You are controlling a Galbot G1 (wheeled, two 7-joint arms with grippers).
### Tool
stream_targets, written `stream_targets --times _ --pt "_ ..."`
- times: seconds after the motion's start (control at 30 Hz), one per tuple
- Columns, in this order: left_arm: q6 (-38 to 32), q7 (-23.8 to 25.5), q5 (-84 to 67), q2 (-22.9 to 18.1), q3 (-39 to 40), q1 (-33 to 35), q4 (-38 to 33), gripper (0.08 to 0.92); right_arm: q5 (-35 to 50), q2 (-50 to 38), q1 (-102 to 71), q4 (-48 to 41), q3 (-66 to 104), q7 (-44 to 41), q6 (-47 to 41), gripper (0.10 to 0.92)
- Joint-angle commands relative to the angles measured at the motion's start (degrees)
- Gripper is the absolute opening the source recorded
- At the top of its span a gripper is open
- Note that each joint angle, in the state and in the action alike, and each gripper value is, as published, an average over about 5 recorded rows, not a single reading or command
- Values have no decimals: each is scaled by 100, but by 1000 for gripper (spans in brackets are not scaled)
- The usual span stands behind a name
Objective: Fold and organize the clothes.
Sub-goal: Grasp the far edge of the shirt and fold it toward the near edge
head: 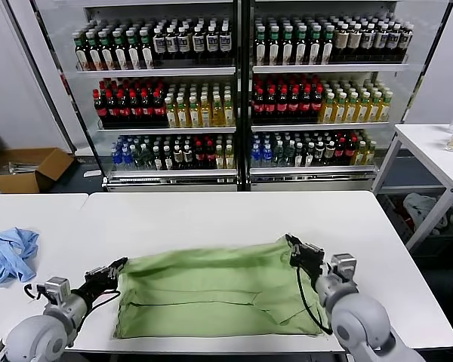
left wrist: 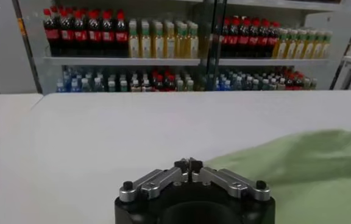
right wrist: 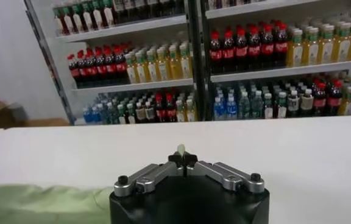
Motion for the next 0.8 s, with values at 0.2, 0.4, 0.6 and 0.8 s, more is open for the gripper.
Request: stream_targets --times 0.2,0.4,0.6,0.8 --pt "377 275 153 -1 -330 508 -299 87 -601 -78 -1312 518 405 -124 114 106" --pt "467 330 223 -8 -261 435 -256 87 -780 -62 -1429 419 410 -159 204 106" --pt "470 384 561 -43 -163 354 -29 87 -1012 -10 -1475 192 225 -197 339 106" --pt "327 355 1056 -101 -95 319 240 103 -1273 42 -1501 163 54 -180 461 106"
